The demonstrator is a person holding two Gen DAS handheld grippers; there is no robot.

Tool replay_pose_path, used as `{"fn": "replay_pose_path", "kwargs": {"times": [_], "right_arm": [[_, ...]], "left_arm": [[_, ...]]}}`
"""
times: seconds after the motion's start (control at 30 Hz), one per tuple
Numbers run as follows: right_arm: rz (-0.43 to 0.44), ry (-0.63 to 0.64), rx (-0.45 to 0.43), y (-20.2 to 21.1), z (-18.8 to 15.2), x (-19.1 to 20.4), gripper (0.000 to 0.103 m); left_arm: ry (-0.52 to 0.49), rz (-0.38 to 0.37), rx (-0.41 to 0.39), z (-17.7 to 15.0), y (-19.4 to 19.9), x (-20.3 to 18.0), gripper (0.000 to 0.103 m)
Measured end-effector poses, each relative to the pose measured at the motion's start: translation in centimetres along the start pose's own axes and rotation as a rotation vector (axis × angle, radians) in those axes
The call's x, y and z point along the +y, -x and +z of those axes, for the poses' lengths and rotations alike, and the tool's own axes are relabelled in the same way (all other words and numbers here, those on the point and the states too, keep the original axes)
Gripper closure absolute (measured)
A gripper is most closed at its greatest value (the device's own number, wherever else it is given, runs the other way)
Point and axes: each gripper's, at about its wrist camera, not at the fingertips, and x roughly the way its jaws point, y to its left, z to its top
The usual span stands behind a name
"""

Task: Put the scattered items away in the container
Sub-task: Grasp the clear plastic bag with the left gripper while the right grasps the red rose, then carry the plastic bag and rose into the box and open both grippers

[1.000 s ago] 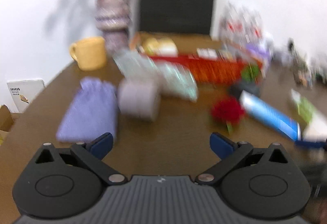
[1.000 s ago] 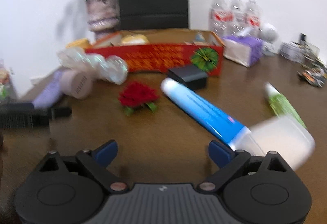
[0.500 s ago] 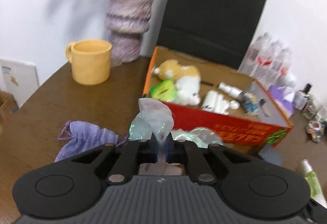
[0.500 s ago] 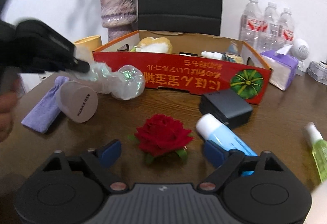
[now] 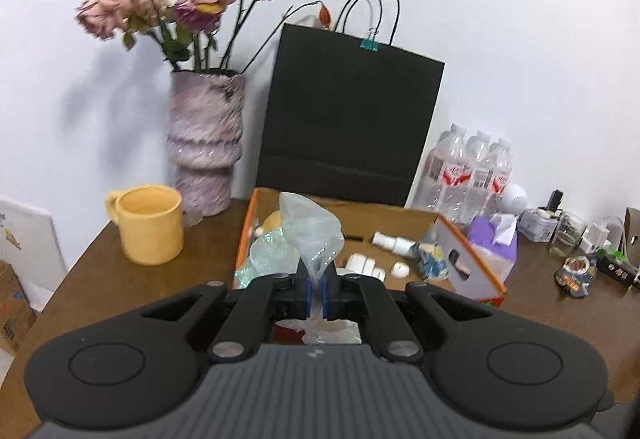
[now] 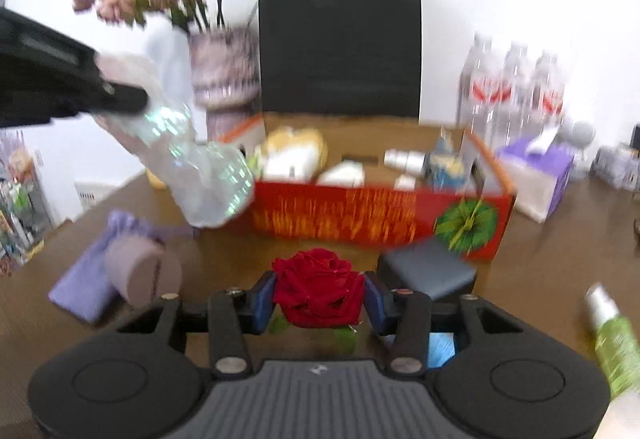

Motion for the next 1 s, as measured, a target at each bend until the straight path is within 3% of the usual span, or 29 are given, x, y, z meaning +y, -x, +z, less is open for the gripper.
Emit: {"fn": "replay_pose_path", "kwargs": {"times": [0.1, 0.23, 0.3, 0.47, 0.5, 0.57, 0.6, 0.63, 0.73, 0.83, 0.93, 1.0], "right_arm": [[-0.003, -0.003, -0.047, 1.1, 2.6, -1.1, 0.059], [-0.097, 0.032, -0.06, 0.3, 7.0, -3.0, 0.059], [-0.121, 0.011, -0.025, -1.7, 9.2, -4.5, 0.058], [-0.164, -0.014, 0.09, -7.4, 13.4, -7.2, 0.058], [-0.169, -0.018, 0.117, -8.6, 13.7, -7.5, 0.058], [-0.157, -0.038, 0.203, -11.4, 14.1, -8.3, 0.054], [-0.152, -0.05, 0.258, -12.5, 14.2, -8.7, 0.05], [-0.159, -0.056, 0.306, -13.5, 14.2, -9.0, 0.039], [-0.16, -0.059, 0.372, -14.7, 14.2, -9.4, 0.022], [-0.131, -0.095, 0.442, -15.5, 14.5, -9.9, 0.017], [-0.095, -0.148, 0.54, -16.4, 14.1, -10.1, 0.016], [-0.093, -0.183, 0.581, -16.6, 13.7, -10.2, 0.016]], "left_arm": [[-0.013, -0.018, -0.006, 2.0, -1.7, -1.0, 0.098], [-0.029, -0.042, -0.014, 4.6, -3.9, -2.3, 0.098], [-0.038, -0.054, -0.018, 5.9, -5.1, -3.0, 0.098], [0.005, -0.048, 0.084, 7.0, -12.9, -4.9, 0.097], [0.02, -0.04, 0.083, 6.9, -14.1, -5.0, 0.093], [0.009, 0.008, 0.099, 6.5, -15.9, -5.3, 0.06], [-0.012, 0.03, 0.129, 6.5, -16.5, -5.3, 0.023], [-0.024, 0.038, 0.15, 6.3, -16.5, -5.1, 0.0], [-0.073, 0.067, 0.171, 5.9, -15.9, -4.4, 0.0], [-0.138, 0.125, 0.172, 5.2, -14.8, -3.6, 0.0], [-0.199, 0.203, 0.302, 4.1, -15.1, -2.8, 0.0], [-0.22, 0.173, 0.398, 3.4, -14.9, -2.2, 0.0]]}}
